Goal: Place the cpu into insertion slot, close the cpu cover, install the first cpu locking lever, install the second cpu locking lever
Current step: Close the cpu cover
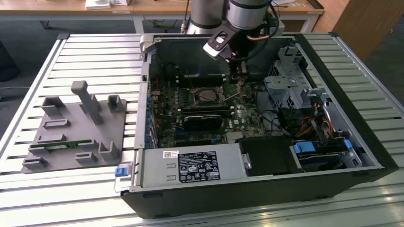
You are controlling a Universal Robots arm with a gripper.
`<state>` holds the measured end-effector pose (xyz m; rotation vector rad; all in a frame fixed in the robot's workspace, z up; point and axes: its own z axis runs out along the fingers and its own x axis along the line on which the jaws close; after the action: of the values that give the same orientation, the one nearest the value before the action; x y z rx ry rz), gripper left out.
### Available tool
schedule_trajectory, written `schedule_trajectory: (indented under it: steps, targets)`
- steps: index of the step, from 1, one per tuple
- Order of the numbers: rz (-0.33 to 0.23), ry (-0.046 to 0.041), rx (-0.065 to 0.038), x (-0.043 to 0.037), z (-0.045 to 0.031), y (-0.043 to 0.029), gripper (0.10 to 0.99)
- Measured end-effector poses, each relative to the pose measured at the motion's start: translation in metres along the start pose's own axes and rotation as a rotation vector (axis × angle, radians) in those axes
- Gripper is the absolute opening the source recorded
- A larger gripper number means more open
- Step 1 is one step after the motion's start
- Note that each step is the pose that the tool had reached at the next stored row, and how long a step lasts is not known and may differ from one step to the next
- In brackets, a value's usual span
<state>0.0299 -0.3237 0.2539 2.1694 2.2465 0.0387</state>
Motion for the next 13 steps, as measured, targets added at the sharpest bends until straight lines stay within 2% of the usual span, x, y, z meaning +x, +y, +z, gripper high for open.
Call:
schedule_trajectory:
  steps: [4, 13]
  targets:
    - [-0.005, 0.0002, 0.000, 0.0003, 0.0017, 0.0079, 0.118]
    - [-0.005, -0.0006, 0.000, 0.0034, 0.0035, 0.0205, 0.118]
